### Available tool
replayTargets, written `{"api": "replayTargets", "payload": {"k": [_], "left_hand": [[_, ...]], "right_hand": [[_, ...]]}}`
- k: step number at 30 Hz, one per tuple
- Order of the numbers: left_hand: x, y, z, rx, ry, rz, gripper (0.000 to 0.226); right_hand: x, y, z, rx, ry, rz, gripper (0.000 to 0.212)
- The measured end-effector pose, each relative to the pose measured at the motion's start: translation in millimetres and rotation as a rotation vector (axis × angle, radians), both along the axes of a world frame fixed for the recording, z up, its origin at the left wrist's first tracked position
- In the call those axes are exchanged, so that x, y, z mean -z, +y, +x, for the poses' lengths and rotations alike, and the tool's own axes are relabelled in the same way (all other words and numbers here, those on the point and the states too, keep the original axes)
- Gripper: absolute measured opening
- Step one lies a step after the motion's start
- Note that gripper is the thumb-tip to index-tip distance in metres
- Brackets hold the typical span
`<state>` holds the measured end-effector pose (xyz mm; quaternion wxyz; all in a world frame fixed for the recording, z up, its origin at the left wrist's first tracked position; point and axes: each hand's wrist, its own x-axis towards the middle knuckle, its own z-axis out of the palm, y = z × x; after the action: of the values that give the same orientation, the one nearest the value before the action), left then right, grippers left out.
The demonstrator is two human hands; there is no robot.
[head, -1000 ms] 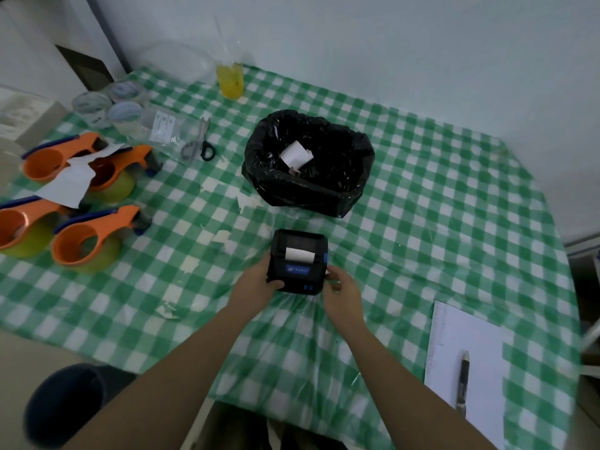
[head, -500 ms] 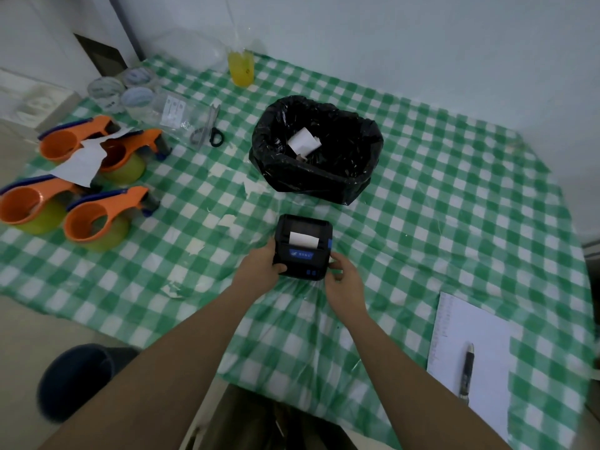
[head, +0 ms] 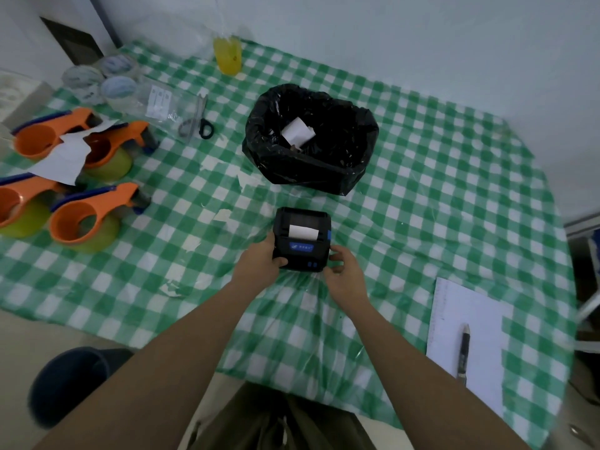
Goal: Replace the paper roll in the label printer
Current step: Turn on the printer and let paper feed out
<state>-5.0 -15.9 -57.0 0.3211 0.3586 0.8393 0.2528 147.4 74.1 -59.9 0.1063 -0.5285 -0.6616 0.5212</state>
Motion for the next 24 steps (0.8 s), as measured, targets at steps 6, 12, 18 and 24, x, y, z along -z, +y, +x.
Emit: {"api": "replayTargets", "payload": {"k": [6,12,18,24], "left_hand": [[0.6,-1.4,-2.3,0.017,-0.012,0.002,0.057],[1.1,-1.0,-4.5,0.029,-0.013,0.008,0.054],[1.9,-1.3,-4.6,0.035,-0.014,0.01,0.056],[3.2,-2.5,-3.7,0.027,-0.014,0.012,0.055]], "right_hand": [[4.4,-5.8,-5.0,0.071,0.027,0.022,0.046],[8.0,-6.6,-6.8,0.098,0.046,0.032,0.044],[9.4,-9.4,-4.6,0.085,0.073,0.072,0.045],[8.0,-10.6,-3.4,0.073,0.067,0.076,0.047]]}}
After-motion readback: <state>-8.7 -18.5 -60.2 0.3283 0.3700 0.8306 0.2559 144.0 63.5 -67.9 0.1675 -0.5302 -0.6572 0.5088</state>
